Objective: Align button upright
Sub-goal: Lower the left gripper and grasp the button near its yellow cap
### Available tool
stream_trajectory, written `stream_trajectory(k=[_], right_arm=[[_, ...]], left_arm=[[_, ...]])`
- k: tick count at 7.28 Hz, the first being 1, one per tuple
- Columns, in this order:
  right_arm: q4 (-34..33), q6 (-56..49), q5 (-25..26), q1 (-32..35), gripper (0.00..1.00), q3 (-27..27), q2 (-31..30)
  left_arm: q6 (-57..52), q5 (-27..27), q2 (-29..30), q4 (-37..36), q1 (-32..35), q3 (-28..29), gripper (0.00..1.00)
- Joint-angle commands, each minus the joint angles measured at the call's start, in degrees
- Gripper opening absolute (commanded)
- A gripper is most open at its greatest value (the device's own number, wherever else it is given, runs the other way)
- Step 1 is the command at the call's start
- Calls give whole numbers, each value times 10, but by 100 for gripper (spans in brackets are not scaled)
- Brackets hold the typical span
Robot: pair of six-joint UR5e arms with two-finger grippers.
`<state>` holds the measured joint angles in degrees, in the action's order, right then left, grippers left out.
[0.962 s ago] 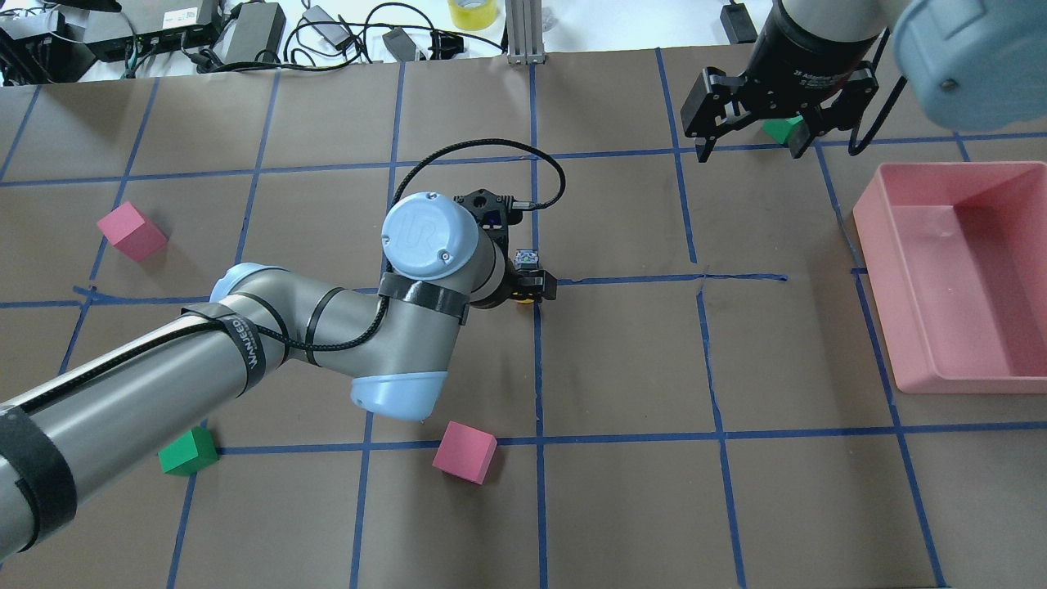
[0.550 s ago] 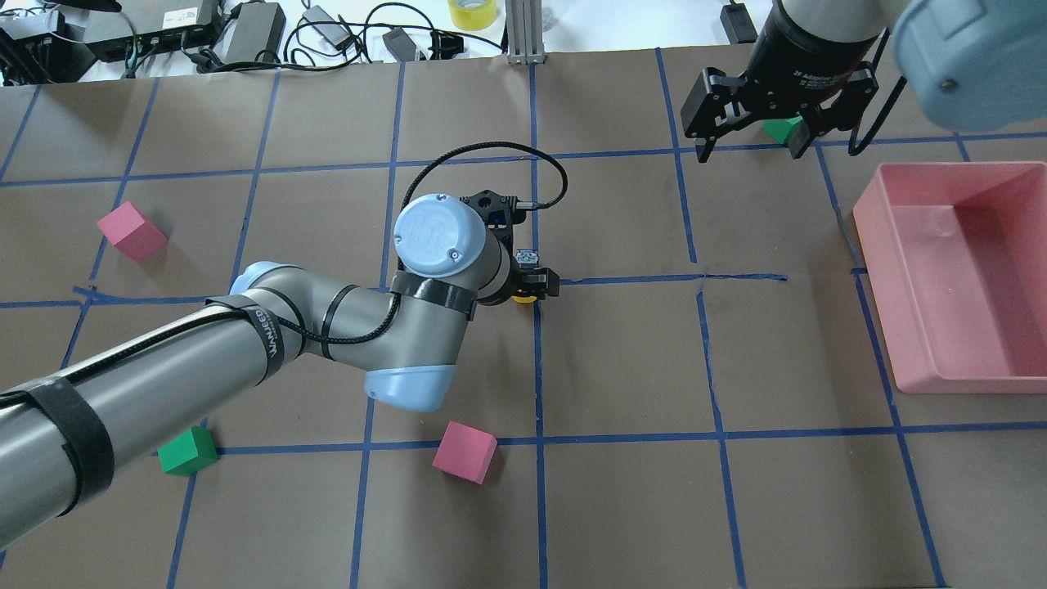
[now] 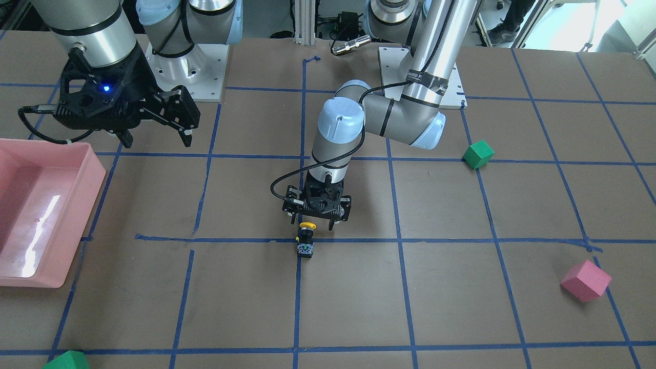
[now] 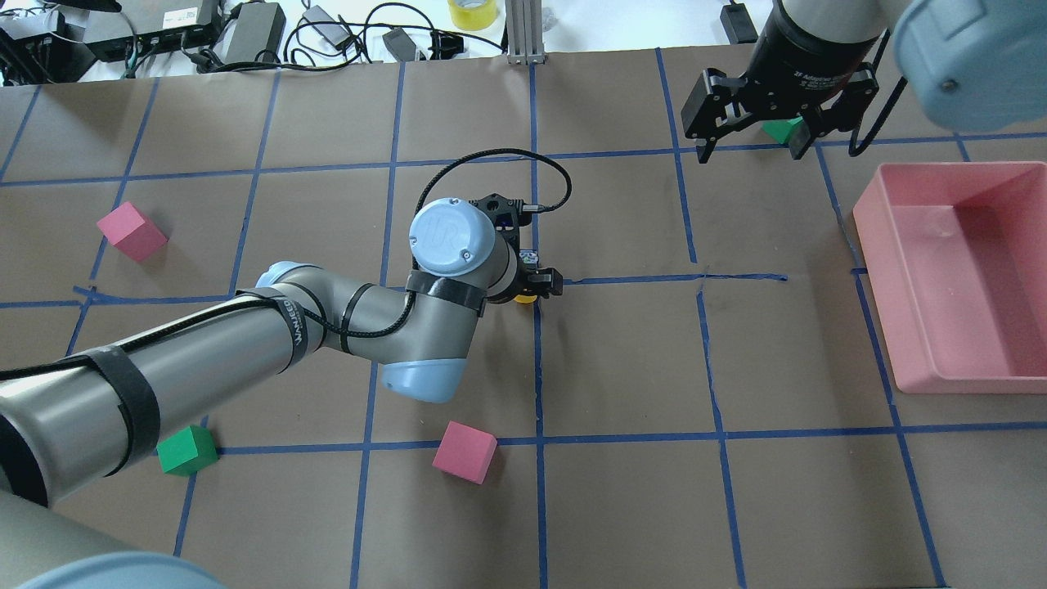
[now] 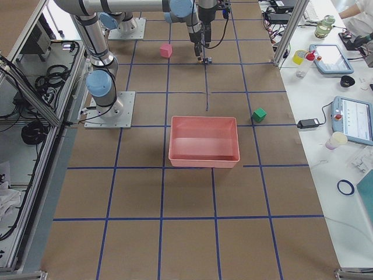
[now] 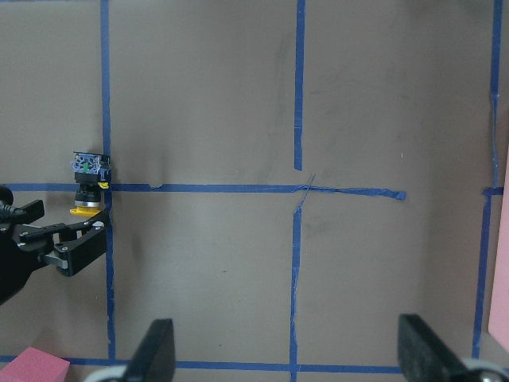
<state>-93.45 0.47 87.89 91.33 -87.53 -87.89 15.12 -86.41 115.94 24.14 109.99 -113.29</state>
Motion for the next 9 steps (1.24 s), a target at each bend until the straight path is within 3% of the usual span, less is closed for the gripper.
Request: stream_trajectory(k=[1,3,5,6,9], right_arm=[[-1,-1,0,0,100,-3,0],[-1,0,0,0,100,-4,0],[-1,-1,0,0,100,-4,0],[-1,0,0,0,100,-4,0],[-1,0,0,0,100,-4,1]], left_arm=[[-1,4,10,-1,0,3,89],[-5,7,11,-1,0,3,63],[-11,8,11,5,0,15,57],[-14,7,12,6,0,21,66],[-20,7,23,6,0,25,66]])
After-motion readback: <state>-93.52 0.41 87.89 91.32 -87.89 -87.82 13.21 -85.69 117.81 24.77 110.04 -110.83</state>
